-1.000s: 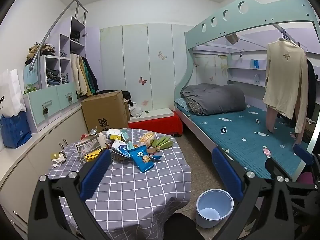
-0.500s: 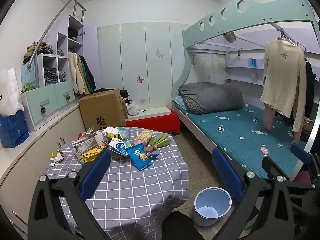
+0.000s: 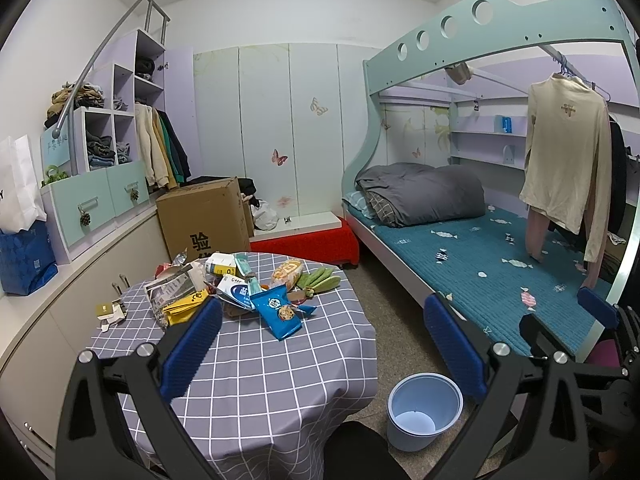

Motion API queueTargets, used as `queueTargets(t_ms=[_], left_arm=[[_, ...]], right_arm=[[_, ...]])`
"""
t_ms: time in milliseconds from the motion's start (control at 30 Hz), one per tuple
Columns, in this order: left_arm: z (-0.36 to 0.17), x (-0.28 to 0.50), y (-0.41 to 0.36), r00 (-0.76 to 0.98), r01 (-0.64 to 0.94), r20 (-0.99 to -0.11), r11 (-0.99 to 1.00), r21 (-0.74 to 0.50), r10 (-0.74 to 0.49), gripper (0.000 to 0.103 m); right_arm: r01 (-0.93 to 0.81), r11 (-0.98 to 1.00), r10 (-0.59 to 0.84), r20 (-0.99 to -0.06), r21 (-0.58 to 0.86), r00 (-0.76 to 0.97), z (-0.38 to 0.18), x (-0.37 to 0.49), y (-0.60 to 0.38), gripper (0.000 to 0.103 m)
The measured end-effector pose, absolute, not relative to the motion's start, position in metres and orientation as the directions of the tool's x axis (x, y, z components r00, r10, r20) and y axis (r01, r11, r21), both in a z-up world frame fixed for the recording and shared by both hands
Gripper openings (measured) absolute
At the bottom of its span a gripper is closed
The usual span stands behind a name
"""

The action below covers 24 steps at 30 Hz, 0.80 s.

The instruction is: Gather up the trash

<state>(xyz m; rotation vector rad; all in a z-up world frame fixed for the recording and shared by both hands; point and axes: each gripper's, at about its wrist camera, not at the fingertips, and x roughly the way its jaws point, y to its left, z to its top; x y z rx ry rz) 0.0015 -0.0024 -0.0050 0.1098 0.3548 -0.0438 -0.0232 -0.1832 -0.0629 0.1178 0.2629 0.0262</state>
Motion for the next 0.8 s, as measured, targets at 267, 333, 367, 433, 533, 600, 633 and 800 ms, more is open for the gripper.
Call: queueTargets(t_ms=[267, 333, 367, 433, 533, 600, 633, 800], left_arm=[[-0.0069, 0.0011, -0.0029, 0.936, 0.064, -0.350, 0.993, 0.101, -0.024, 0.099], [-0.0083, 0.0010, -0.0026, 0.935, 0.064, -0.354, 0.993, 0.102, -0.024, 0.099], [-0.0092, 0.0009, -0.0024, 0.935, 0.065, -0.355, 0.993, 0.102, -0.025, 0.099], [-0.0087, 0.0012, -0.0015, 0.934, 0.065, -0.358, 0.993, 0.101, -0.025, 0.099], [-0.0090, 0.0013, -0.0014, 0.933, 0.066, -0.358, 0.993, 0.102, -0.025, 0.099], [-0.0090, 0.0015, -0.0012, 0.933, 0.066, -0.358, 0.993, 0.102, -0.026, 0.099], [-0.0088, 0.0016, -0.0014, 0.933, 0.065, -0.358, 0.993, 0.102, -0.025, 0.099], [-0.0098, 0.0014, -0.0011, 0.933, 0.066, -0.359, 0.993, 0.100, -0.026, 0.099]], right_arm=[[-0.016, 0.992, 0.048, -0.261, 0.123, 0.964, -0.0646, -0.0228, -0.1821, 0.097], [-0.015, 0.992, 0.047, -0.262, 0.122, 0.964, -0.0654, -0.0226, -0.1815, 0.097], [-0.015, 0.992, 0.047, -0.263, 0.122, 0.964, -0.0658, -0.0226, -0.1810, 0.097], [-0.016, 0.992, 0.048, -0.262, 0.122, 0.964, -0.0659, -0.0227, -0.1810, 0.097], [-0.015, 0.992, 0.047, -0.262, 0.122, 0.964, -0.0659, -0.0226, -0.1809, 0.097], [-0.015, 0.992, 0.048, -0.263, 0.123, 0.964, -0.0658, -0.0225, -0.1810, 0.097], [-0.016, 0.992, 0.048, -0.264, 0.123, 0.963, -0.0664, -0.0226, -0.1805, 0.097], [-0.016, 0.992, 0.048, -0.264, 0.122, 0.963, -0.0673, -0.0229, -0.1798, 0.097]])
